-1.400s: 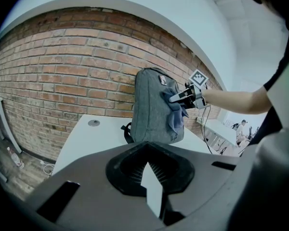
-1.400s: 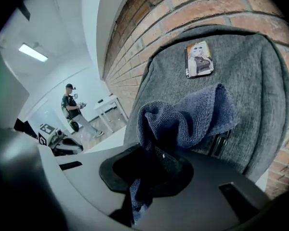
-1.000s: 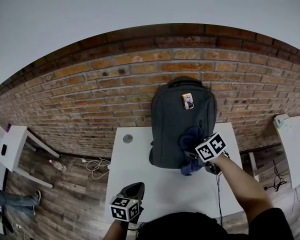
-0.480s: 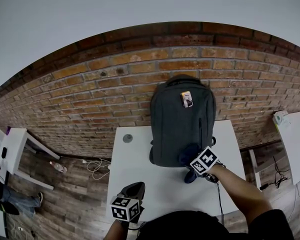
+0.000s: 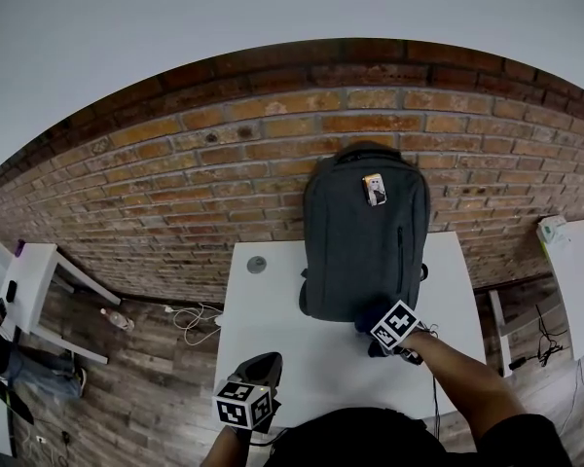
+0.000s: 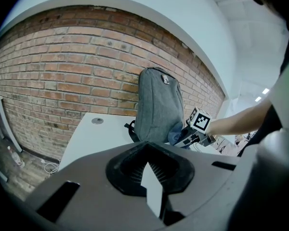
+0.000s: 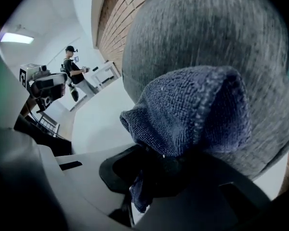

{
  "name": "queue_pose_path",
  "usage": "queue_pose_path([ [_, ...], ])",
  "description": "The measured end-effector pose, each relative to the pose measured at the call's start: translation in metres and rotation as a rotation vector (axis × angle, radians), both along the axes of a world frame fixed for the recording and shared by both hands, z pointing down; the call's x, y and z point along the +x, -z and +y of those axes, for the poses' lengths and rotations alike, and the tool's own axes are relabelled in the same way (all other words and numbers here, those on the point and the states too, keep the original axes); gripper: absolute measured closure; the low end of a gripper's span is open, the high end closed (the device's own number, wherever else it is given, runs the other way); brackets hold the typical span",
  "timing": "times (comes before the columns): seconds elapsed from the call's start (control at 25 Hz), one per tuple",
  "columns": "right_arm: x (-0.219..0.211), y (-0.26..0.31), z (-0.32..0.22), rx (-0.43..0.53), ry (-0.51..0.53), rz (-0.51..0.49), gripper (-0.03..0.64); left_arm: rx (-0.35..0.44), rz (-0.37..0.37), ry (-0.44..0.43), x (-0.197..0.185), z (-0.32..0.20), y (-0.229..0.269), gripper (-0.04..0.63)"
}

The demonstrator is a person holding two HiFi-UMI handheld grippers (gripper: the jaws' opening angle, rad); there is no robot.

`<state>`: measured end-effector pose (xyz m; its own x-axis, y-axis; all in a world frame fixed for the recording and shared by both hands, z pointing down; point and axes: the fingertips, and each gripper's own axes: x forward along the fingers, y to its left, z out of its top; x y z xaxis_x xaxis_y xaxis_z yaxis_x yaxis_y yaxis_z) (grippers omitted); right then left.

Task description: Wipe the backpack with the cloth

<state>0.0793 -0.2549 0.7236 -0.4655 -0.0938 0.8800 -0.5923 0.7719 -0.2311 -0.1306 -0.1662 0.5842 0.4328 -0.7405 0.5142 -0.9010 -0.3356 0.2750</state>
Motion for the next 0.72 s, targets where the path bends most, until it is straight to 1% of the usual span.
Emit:
queue_pose_path([
  [0.12,-0.007,-0.002,-0.001,-0.006,-0.029,-0.029,0.577,0.003,-0.006,0.005,-0.011,0.001,0.001,0.598],
  [0.24,-0.017,0.009,-0.003,0.016,-0.029,-0.057,0.577,-0.002,-0.007,0.015,-0.024,0.002,-0.001,0.598],
  [0.4,-0.027,0.031,-0.010,0.058,-0.030,-0.090,0.577,-0.003,-0.004,0.005,-0.033,0.000,-0.001,0.598],
  [0.6,-0.030,0.059,-0.020,0.098,-0.038,-0.106,0.577,0.002,0.007,-0.011,-0.042,-0.006,-0.001,0.598],
  [0.72,-0.034,0.077,-0.027,0.121,-0.052,-0.138,0.577,0.003,0.011,-0.010,-0.049,-0.008,-0.002,0.598],
])
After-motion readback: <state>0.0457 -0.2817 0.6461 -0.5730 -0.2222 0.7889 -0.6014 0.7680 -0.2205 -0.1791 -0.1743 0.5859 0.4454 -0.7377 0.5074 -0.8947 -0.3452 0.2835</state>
